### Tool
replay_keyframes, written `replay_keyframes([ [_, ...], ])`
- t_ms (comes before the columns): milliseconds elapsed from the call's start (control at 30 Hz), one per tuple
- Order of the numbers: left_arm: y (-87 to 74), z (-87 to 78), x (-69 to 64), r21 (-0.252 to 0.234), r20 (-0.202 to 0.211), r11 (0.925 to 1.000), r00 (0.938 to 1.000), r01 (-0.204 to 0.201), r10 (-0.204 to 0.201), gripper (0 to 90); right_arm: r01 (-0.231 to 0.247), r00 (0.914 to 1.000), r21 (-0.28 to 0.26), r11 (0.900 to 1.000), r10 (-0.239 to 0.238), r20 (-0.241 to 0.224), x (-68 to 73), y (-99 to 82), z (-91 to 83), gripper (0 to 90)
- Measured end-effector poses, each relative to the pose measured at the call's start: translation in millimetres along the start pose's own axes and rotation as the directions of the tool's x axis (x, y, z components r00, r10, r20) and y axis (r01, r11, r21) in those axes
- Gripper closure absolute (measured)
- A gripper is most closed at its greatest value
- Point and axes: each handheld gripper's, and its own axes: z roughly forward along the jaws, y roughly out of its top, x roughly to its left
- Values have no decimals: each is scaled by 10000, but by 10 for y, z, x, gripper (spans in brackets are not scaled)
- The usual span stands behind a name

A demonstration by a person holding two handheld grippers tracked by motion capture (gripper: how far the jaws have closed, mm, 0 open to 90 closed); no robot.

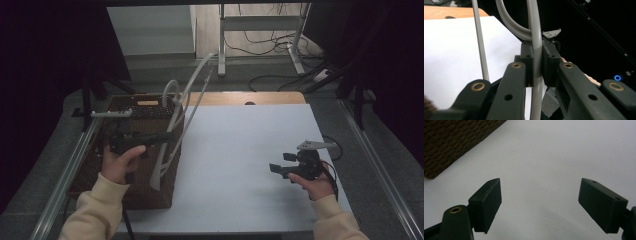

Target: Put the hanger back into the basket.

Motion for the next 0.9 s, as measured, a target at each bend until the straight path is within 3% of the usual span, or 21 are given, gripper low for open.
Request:
replay_keyframes([
  [233,60,-176,122,46,-471,10000,9989,22,-20,812,-34,9999,10,10000,33,131,-16,-6,-7,164],
  [667,91,-490,339,206,-728,9998,9973,1,14,812,-92,9996,51,9999,91,256,-51,-21,-11,163],
  [900,19,-640,496,418,-479,9985,9982,-352,372,811,-117,9995,100,9999,114,292,-47,-26,1,164],
])
